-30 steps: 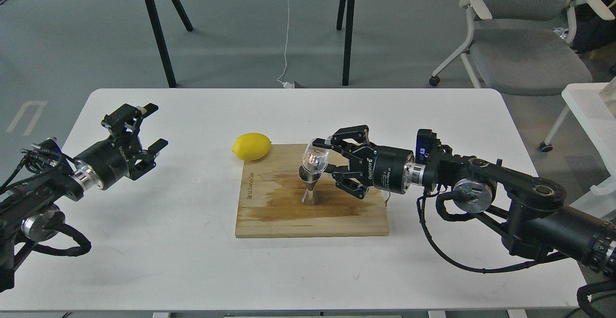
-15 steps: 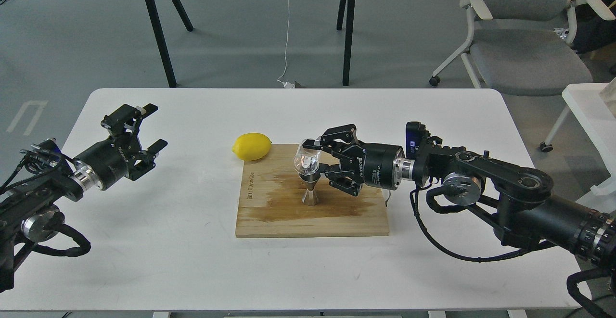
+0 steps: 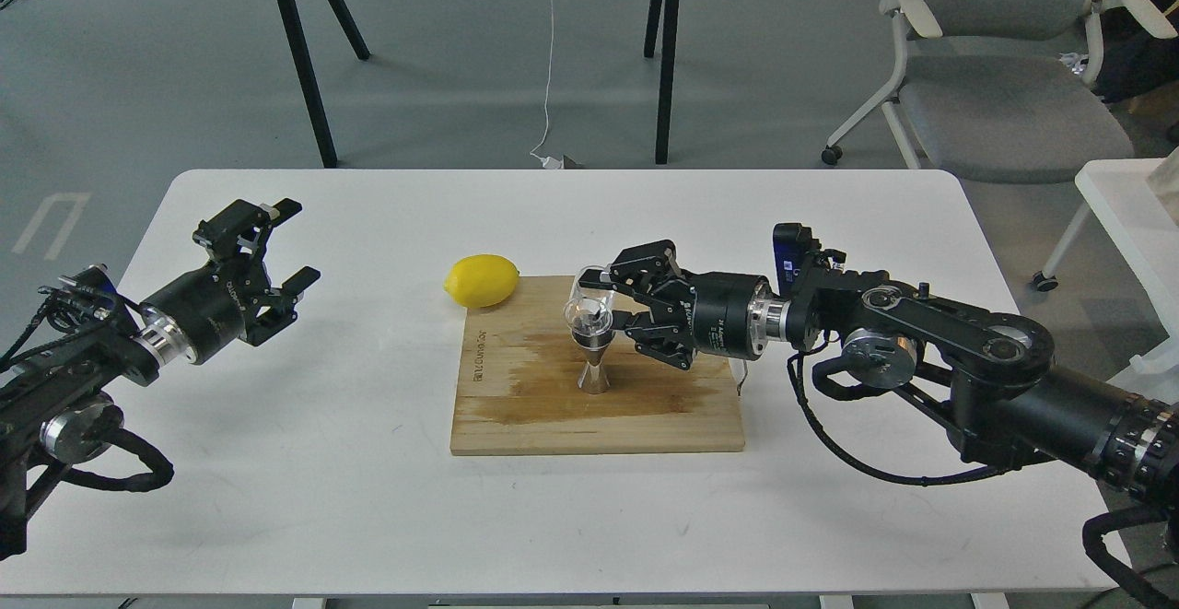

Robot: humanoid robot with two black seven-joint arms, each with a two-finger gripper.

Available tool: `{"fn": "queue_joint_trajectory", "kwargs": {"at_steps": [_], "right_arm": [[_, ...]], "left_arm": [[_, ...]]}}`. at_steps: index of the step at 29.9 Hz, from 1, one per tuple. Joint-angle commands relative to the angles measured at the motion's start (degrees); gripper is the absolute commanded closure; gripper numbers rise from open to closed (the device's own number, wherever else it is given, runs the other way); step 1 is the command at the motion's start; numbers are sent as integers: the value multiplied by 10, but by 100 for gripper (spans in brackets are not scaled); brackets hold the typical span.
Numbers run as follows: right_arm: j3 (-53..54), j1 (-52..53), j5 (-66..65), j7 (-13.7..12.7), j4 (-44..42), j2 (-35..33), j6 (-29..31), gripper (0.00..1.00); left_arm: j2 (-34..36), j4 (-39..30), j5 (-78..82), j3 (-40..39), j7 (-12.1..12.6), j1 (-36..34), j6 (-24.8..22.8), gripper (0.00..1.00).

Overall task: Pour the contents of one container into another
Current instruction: 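Tilt the glass cup over the jigger with the right gripper to pour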

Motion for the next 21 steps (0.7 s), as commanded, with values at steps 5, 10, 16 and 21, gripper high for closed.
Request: {"fn": "queue_joint_trajectory", "kwargs": {"at_steps": [5, 10, 16, 21], "right_arm": [[-10, 22, -23, 0, 3, 2, -14, 55], [-37, 42, -33, 1, 4, 11, -22, 55], [-40, 47, -40, 5, 7, 17, -30, 55], [-41, 54, -64, 5, 9, 17, -39, 55]], "left_arm": [[0, 0, 0, 0, 0, 0, 0, 0], [0, 0, 0, 0, 0, 0, 0, 0], [0, 0, 0, 0, 0, 0, 0, 0], [0, -1, 0, 0, 0, 0, 0, 0]]}}
